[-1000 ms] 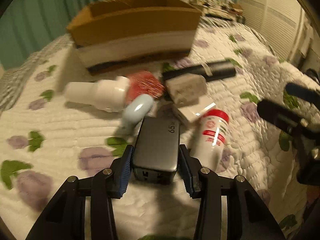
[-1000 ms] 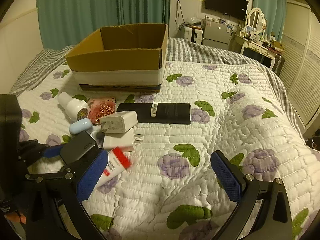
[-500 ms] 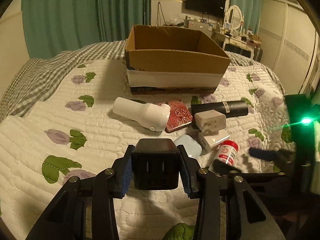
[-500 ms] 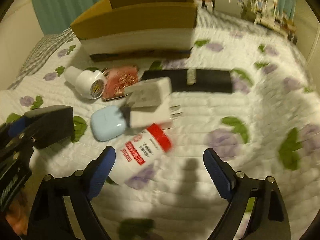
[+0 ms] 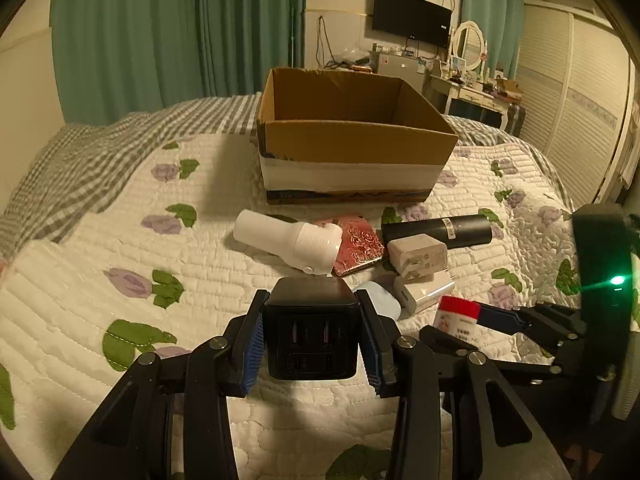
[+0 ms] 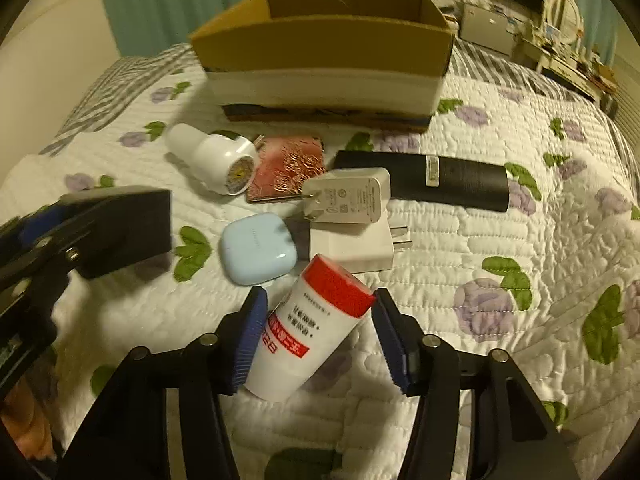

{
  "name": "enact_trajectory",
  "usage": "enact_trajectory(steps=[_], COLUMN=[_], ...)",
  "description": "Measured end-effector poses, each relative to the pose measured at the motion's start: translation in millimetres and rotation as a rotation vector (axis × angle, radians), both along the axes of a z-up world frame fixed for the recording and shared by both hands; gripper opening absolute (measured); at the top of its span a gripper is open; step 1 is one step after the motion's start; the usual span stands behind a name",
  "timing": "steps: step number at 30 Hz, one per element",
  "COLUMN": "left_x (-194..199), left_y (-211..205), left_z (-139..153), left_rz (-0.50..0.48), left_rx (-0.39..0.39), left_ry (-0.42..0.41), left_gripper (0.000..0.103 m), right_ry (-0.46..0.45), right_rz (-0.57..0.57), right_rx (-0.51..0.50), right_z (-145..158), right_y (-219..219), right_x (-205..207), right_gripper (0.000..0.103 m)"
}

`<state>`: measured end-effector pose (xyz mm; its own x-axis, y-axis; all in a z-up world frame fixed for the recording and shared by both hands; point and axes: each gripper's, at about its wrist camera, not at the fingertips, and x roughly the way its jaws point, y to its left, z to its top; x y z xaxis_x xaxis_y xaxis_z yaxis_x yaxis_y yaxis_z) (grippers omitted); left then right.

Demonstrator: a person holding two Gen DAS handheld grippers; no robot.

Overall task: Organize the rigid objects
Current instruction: 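Grasp the white red-capped bottle with the right gripper, then carry the power bank into the cardboard box with the left gripper while the right gripper drops the bottle in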

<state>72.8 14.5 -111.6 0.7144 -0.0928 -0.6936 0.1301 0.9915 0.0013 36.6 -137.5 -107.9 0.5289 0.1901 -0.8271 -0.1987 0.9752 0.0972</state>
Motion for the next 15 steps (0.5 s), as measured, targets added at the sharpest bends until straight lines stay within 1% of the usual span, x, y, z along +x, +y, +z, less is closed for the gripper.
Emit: enact_trajectory(steps=[2,5,8,12,15], left_x=[-2.8,-9.4,-14.3,-15.9,-11.3], left_y=[-2.3,-6.4,-10.0,-14.4,-17.8], left_z=[4.5,15.8,27.3,47.1,62.6], left_rz=[-0.003,-0.006,-0.007,-0.005,-0.007], left_rx=[0.006,0.014,0.02,0.023,0.019], left_ry=[-0.009,-0.039,-0.066,-0.101,-0.123], left_gripper=[0.042,0.042,0.042,0.042,0.042], right_ry=[-0.029,-0.068,-0.112,-0.173,-0.237], right_rz=[0.025,0.048,0.054,0.054,0.049], right_rx=[0.014,0.027,0.041,0.055,0.046], right_z=[10.8,24.2,39.2,65.2,92.7], right_y=[1.1,-0.8,-2.9,-9.3,-15.6], right_x=[-6.9,-16.4,-23.1,-27.6,-24.0], right_gripper=[0.044,0.04,0.037,0.037,0.037])
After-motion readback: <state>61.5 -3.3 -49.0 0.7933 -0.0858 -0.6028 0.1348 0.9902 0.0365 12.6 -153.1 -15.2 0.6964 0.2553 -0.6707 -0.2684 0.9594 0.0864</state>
